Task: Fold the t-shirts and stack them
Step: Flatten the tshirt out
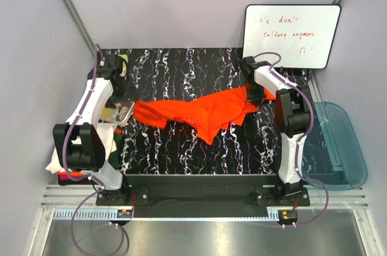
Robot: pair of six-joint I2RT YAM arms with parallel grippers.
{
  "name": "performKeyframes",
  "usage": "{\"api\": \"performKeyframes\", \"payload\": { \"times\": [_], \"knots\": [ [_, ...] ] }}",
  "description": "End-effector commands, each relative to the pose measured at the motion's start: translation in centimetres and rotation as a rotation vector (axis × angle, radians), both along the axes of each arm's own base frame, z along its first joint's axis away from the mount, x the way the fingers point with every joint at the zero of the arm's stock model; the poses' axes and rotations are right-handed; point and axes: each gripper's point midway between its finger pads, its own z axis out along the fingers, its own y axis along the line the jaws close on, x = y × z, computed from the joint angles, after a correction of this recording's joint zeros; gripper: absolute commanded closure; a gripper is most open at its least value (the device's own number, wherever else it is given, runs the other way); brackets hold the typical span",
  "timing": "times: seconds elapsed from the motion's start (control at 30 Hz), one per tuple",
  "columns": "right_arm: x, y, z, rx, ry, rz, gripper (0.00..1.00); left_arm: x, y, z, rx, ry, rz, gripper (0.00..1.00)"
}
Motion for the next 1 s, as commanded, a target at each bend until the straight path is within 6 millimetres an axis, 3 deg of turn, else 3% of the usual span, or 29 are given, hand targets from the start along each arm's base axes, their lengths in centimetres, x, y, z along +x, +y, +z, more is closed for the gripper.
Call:
{"api": "performKeyframes", "payload": {
  "times": [0.0,0.1,0.2,0.27,0.3,0.33,0.37,0.4,0.43,0.53,0.73,0.97],
  "knots": [
    [0.6,-0.2,-0.6,-0.012,0.033,0.014,0.99,-0.6,1.1,-0.9,0.027,0.030,0.049,0.01],
    [1.1,0.1,-0.7,0.005,0.031,0.021,0.93,1.8,-3.0,1.0,-0.067,-0.135,-0.138,0.01],
    [1.2,0.5,-0.9,0.025,0.038,0.026,0.90,2.5,-9.9,2.5,-0.159,-0.210,-0.439,0.01],
    [1.1,0.7,-1.2,0.030,0.044,0.023,0.84,1.9,-14.6,1.3,-0.203,-0.162,-0.627,0.01],
    [1.1,0.6,-1.2,0.028,0.044,0.020,0.72,1.9,-16.1,1.8,-0.216,-0.159,-0.678,0.01],
    [1.0,0.6,-1.3,0.025,0.048,0.018,0.65,1.9,-17.4,0.6,-0.222,-0.121,-0.730,0.01],
    [0.9,0.5,-1.2,0.024,0.050,0.016,0.57,1.6,-19.3,0.8,-0.226,-0.118,-0.784,0.01],
    [0.8,0.4,-1.1,0.022,0.051,0.013,0.36,1.4,-19.9,0.3,-0.222,-0.092,-0.803,0.01],
    [0.7,0.5,-0.5,0.034,0.040,0.016,0.27,1.2,-20.6,-1.0,-0.223,-0.047,-0.830,0.01],
    [0.5,1.2,1.3,0.081,0.006,0.023,0.01,0.2,-22.4,-2.2,-0.217,0.018,-0.896,0.01],
    [0.2,1.5,4.2,0.115,-0.055,0.010,0.00,-2.3,-24.7,-4.0,-0.198,0.090,-0.987,0.01],
    [-0.5,1.0,4.1,0.092,-0.037,-0.002,0.00,-5.0,-25.2,-3.9,-0.190,0.135,-1.019,0.01]
  ]
}}
